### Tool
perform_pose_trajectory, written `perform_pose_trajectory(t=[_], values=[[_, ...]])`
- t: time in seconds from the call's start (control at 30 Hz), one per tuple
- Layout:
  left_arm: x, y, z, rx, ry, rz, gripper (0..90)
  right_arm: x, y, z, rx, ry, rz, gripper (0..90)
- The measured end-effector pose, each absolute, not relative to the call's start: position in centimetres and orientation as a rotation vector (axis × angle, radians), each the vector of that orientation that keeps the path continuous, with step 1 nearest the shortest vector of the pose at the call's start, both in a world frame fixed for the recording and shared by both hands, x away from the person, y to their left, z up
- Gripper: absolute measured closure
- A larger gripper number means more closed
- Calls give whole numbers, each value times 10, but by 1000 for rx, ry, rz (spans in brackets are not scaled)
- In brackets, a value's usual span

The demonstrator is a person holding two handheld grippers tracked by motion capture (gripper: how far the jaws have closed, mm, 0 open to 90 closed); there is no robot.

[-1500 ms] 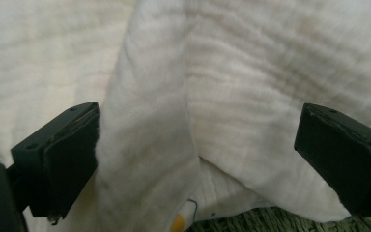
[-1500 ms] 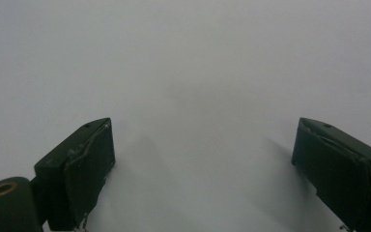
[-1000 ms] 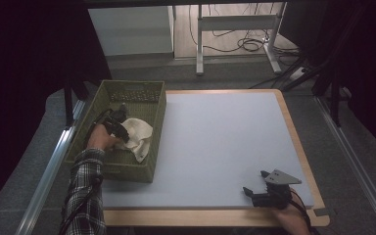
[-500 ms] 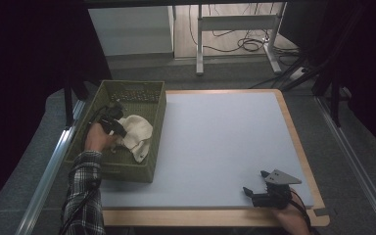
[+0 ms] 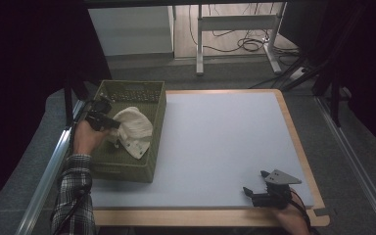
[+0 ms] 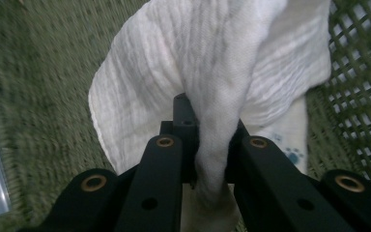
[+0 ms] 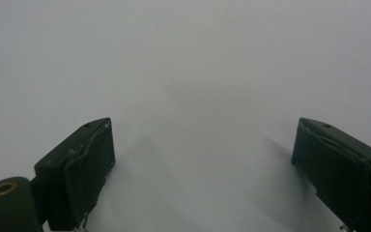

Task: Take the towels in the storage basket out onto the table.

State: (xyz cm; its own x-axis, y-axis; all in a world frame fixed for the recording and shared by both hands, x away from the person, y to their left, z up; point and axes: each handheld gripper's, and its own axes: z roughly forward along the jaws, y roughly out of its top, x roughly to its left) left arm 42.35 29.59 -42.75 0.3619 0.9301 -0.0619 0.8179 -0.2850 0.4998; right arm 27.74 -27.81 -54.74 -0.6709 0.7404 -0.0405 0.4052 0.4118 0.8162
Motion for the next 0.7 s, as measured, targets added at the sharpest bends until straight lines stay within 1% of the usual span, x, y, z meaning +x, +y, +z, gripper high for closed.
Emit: perform_pose_trajectory(t=[0.47,0.7], values=[[408,311,-395,2042,1467,419,835,277,-278,-547,981,2275,1153,82],[401,315,-376,1984,1445,434,834,277,-278,-547,981,2275,1153,82]])
